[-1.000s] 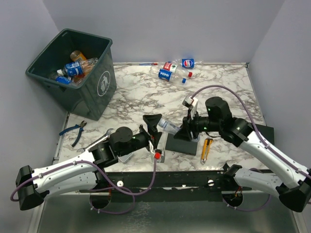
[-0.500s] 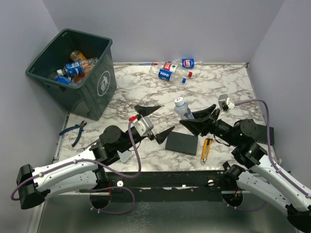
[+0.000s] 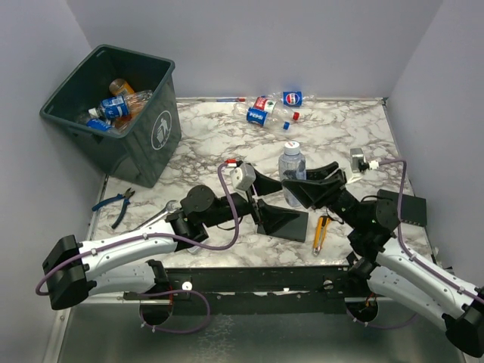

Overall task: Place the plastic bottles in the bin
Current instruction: Pick up the plastic bottle at the center of the board.

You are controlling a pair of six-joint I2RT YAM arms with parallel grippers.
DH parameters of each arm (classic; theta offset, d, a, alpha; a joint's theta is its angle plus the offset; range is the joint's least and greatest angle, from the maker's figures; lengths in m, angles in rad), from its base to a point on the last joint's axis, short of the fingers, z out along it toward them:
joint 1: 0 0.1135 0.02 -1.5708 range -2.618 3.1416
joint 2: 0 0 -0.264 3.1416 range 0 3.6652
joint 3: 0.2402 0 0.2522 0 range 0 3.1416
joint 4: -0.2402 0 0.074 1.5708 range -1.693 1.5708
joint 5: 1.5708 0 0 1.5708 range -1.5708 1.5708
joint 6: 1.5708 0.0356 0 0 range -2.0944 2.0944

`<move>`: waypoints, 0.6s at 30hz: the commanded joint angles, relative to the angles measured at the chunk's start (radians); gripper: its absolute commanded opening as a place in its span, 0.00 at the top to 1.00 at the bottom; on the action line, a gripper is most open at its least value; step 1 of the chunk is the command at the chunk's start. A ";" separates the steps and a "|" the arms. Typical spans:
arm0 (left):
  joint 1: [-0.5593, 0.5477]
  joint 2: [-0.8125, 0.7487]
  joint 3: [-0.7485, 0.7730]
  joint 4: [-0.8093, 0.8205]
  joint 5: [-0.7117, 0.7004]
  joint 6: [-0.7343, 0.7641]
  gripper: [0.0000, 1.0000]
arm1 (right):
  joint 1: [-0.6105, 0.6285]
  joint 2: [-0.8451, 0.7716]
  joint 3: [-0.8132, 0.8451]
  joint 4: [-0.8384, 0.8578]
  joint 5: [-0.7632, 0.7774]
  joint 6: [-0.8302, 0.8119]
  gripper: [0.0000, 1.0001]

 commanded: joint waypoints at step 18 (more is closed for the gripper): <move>0.005 0.108 0.053 0.162 0.127 -0.108 0.71 | 0.004 0.077 -0.029 0.270 -0.021 0.203 0.68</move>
